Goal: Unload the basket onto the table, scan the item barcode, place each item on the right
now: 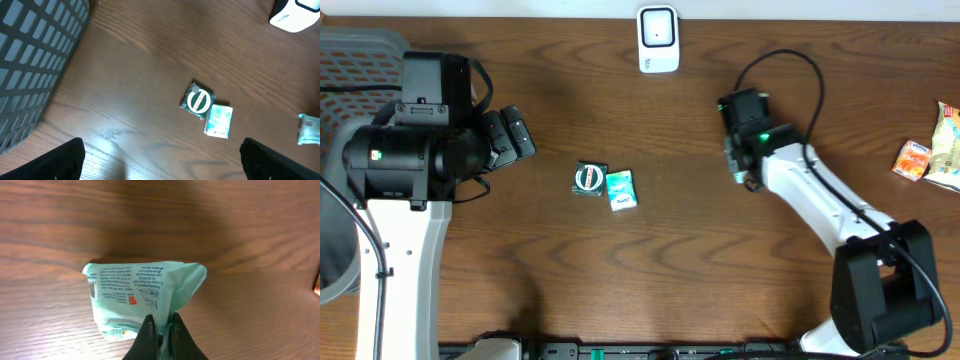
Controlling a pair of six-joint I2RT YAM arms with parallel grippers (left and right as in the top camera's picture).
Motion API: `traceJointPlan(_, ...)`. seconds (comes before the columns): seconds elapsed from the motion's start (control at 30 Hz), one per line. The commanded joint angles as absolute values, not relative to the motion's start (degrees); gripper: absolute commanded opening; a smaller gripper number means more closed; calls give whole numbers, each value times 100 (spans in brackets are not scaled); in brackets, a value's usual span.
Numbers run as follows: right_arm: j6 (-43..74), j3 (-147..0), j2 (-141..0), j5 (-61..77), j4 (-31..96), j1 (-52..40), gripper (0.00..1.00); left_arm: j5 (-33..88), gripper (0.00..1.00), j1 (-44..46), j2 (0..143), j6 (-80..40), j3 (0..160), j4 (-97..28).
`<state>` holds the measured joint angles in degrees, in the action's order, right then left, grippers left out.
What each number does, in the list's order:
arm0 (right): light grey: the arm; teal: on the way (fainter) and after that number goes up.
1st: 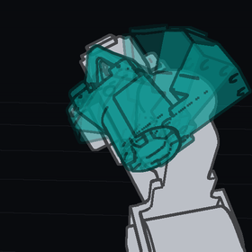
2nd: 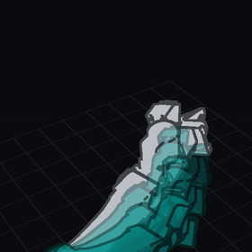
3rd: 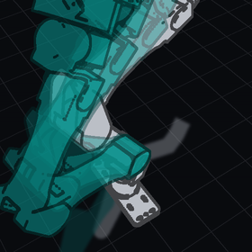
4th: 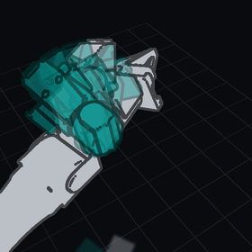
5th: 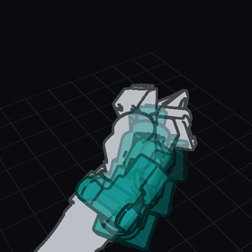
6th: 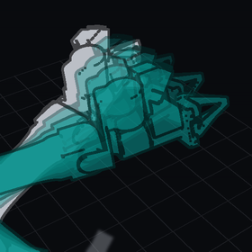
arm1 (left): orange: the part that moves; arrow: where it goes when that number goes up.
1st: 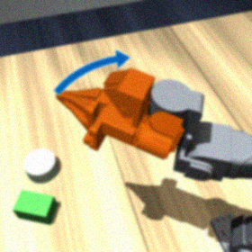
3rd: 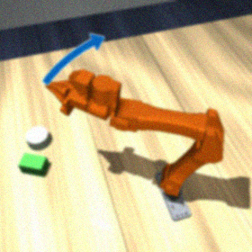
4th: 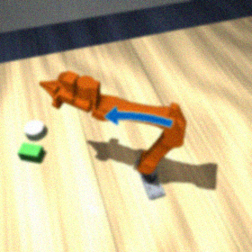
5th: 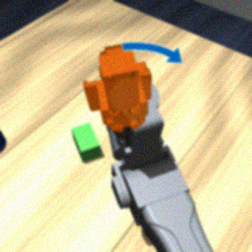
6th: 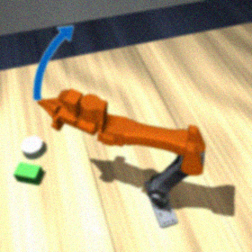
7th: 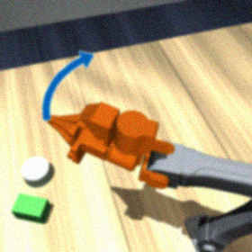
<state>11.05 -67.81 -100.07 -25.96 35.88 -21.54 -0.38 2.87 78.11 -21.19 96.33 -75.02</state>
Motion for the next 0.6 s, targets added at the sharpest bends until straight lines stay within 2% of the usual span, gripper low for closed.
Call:
traceJointPlan(0.0, 1000, -6836, -10165, -2593, 3594, -2600, 1, -110, 98, 270, 7784, -2187, 9647, -7524)
traceJointPlan(0.27, 1024, -6838, -10195, -2602, 3404, -3553, 8, -110, 98, 270, 7784, -2187, 9647, -7524)
traceJointPlan(0.33, 1028, -6838, -10195, -2696, 3382, -3715, 6, -110, 98, 270, 7784, -2187, 9647, -7524)
traceJointPlan(0.37, 1068, -6838, -10195, -2814, 3382, -3765, 1, -110, 98, 268, 7784, -2187, 9647, -7524)
traceJointPlan(0.57, 1144, -6838, -10195, -3913, 3450, -3791, 1, -110, 98, 270, 7784, -2187, 9647, -7522)
